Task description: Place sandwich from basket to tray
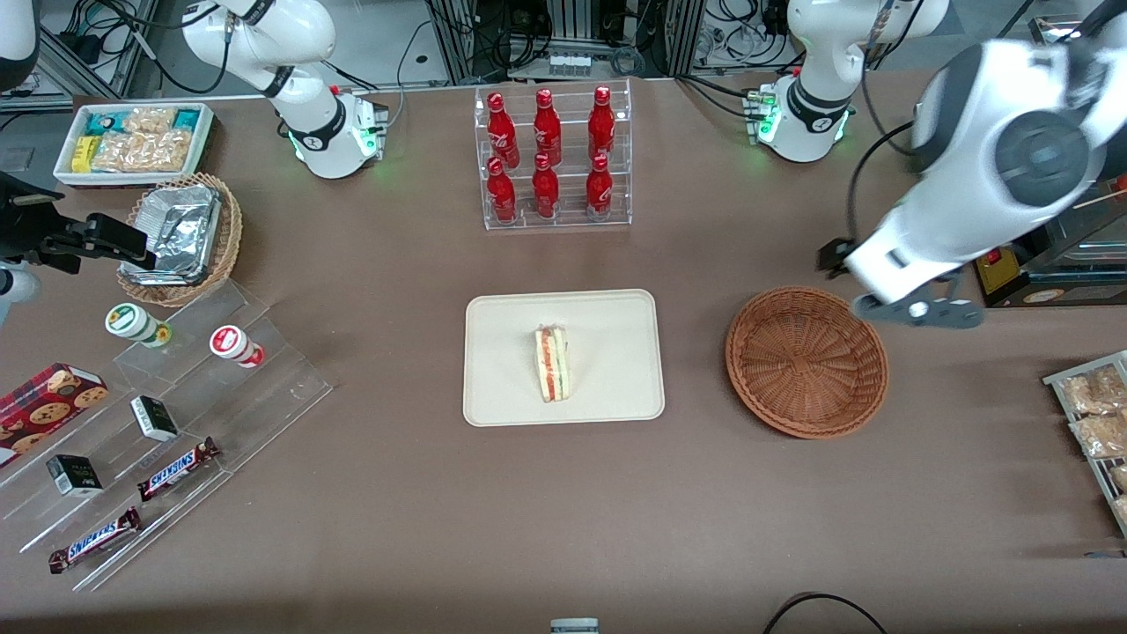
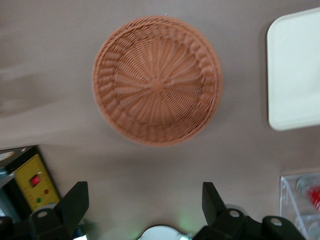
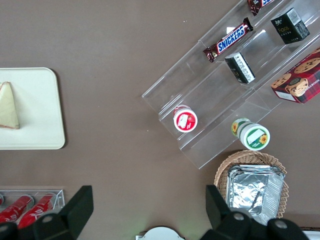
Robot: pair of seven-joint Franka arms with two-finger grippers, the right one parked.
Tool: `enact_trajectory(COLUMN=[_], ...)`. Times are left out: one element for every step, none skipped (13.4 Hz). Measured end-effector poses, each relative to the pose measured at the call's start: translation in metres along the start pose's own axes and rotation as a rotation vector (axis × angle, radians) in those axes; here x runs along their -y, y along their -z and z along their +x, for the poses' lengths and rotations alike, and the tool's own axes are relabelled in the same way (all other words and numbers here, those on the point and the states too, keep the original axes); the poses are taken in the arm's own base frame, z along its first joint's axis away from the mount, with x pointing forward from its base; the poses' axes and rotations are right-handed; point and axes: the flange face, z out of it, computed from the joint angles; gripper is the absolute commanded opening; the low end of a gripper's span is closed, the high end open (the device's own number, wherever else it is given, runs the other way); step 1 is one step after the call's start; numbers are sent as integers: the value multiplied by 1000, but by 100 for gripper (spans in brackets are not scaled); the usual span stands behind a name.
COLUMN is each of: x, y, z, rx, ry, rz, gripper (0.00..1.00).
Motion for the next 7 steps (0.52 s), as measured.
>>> enact_trajectory(x=[22,43,61,73,78,77,76], y=[9,18,26,34,42,48,54], z=[-10,-20,-28,-36,-43,-49,-53], rx=[-4,-15,-31,-48,-64,-78,-88], ry=[-6,-4,-1,4,8,9,7], rz=[-11,-19,-25,-29,-29,-27,-25], gripper=[100,100,100,100,100,100,100])
